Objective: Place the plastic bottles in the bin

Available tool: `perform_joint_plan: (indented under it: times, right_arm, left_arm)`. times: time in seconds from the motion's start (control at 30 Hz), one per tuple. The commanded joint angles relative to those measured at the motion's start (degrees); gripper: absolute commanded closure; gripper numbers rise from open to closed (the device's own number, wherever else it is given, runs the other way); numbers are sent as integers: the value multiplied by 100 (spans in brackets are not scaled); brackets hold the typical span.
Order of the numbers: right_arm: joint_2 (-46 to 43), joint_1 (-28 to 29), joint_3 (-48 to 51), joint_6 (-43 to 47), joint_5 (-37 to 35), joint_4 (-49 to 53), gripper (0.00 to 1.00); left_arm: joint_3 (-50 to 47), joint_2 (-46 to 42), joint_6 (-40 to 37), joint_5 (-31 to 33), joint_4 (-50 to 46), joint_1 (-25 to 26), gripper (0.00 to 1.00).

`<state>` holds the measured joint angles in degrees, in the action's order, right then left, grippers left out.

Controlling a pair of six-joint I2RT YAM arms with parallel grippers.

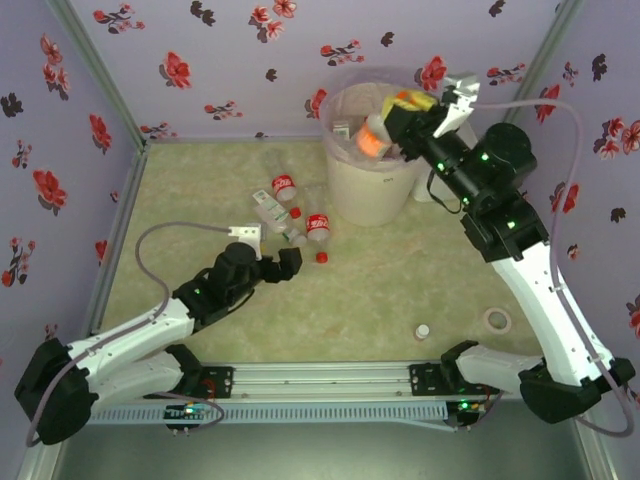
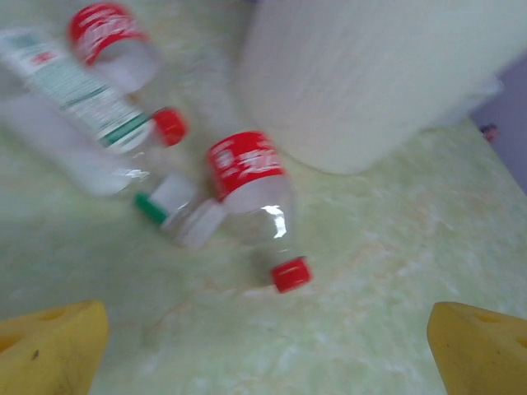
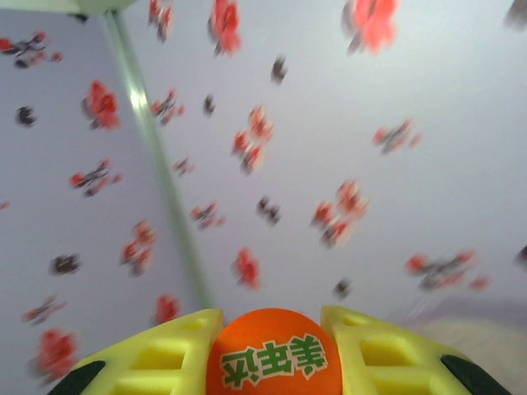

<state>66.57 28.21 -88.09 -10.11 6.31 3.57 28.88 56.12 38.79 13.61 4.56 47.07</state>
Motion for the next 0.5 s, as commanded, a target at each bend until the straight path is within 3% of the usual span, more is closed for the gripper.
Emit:
perform_joint_plan:
  times: [0.0, 0.23, 0.47]
  right_arm:
    - [698, -357, 172, 1138, -776, -1096, 96]
    - [2317, -716, -902, 1142, -365, -1241, 98]
    - [3348, -781, -1490, 745, 270, -817, 98]
  left_arm:
    - [-419, -125, 1122, 315, 151, -72, 2]
    - [-638, -748, 1361, 221, -212, -92, 2]
    - [-665, -889, 1556, 268, -140, -145, 3]
